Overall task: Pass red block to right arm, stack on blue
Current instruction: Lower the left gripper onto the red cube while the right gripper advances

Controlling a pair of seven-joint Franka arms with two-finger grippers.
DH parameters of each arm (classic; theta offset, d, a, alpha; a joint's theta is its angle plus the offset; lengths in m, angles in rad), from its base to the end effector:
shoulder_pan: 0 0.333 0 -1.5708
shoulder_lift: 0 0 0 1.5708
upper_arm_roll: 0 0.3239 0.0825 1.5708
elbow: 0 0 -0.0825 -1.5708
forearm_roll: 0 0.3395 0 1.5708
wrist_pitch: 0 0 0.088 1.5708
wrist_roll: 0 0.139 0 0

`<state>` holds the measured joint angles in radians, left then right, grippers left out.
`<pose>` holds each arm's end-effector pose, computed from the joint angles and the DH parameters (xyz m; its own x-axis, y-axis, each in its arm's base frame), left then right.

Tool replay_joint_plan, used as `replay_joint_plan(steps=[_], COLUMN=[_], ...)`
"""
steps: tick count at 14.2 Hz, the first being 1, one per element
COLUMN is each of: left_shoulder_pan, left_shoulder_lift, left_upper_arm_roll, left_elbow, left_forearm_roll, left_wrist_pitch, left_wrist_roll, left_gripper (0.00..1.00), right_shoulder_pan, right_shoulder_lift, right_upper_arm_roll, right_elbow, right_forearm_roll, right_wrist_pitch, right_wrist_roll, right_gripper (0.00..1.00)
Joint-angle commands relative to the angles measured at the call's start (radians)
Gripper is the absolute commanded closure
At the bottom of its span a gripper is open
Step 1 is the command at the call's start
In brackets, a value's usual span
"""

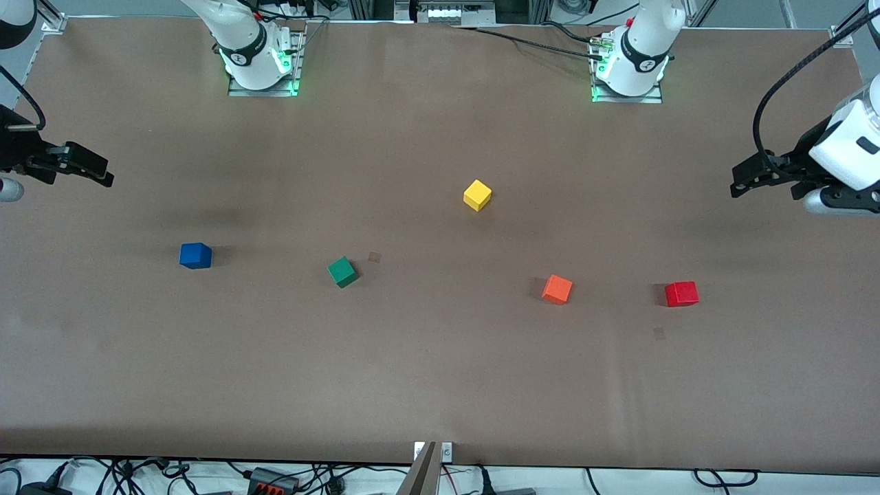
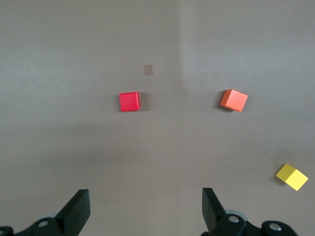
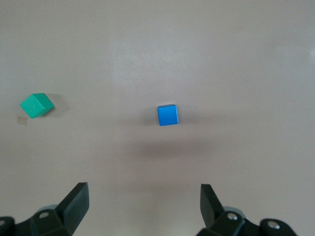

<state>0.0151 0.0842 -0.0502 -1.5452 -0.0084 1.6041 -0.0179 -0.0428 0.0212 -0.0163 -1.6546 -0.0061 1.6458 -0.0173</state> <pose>0.5373 -0.0189 0.5702 0.9995 -0.0168 -0.0254 -0.0165 -0.9998 0.0121 0.5185 -0.0314 0.5600 0.9987 -0.0413 -0.0301 -0.0412 -0.9991 0.0059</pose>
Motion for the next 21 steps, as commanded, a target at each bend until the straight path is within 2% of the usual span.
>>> replay_joint_plan(steps=[1, 3, 5, 8, 11, 13, 15, 18, 21], left_shoulder_pan=[0.002, 0.002, 0.003, 0.003, -0.001, -0.001, 0.008, 0.034, 0.037], left_shoulder_lift=[0.072, 0.135, 0.173, 0.175, 0.218, 0.233, 0.25, 0.253, 0.255], left_upper_arm_roll=[0.006, 0.01, 0.013, 0.015, 0.015, 0.013, 0.015, 0.016, 0.015], left_elbow=[0.089, 0.178, 0.227, 0.224, 0.189, 0.156, 0.084, -0.053, -0.169], left_forearm_roll=[-0.019, -0.018, -0.018, -0.018, -0.018, -0.013, -0.004, -0.002, 0.047], left_wrist_pitch=[-0.016, -0.02, -0.023, -0.023, -0.038, -0.036, -0.001, 0.156, 0.336], left_wrist_roll=[0.007, 0.004, 0.004, 0.007, 0.006, 0.006, 0.007, 0.009, 0.029], left_gripper=[0.0, 0.0, 0.0, 0.0, 0.0, 0.0, 0.0, 0.0, 0.0], right_shoulder_pan=[-0.008, -0.008, -0.008, -0.006, -0.006, -0.006, -0.003, -0.005, -0.006], right_shoulder_lift=[-0.01, -0.004, -0.003, 0.003, 0.008, 0.016, 0.016, 0.008, 0.011], right_upper_arm_roll=[0.009, 0.009, 0.009, 0.01, 0.01, 0.012, 0.015, 0.015, 0.015], right_elbow=[-0.014, -0.016, -0.014, -0.016, -0.019, -0.025, -0.025, -0.025, -0.025], right_forearm_roll=[-0.011, -0.011, -0.011, -0.011, -0.012, -0.011, -0.012, -0.029, -0.037], right_wrist_pitch=[0.019, 0.025, 0.026, 0.037, 0.037, 0.037, 0.043, 0.046, 0.046], right_wrist_roll=[-0.015, -0.015, -0.015, -0.016, -0.016, -0.017, -0.015, -0.015, -0.01], right_gripper=[0.0, 0.0, 0.0, 0.0, 0.0, 0.0, 0.0, 0.0, 0.0])
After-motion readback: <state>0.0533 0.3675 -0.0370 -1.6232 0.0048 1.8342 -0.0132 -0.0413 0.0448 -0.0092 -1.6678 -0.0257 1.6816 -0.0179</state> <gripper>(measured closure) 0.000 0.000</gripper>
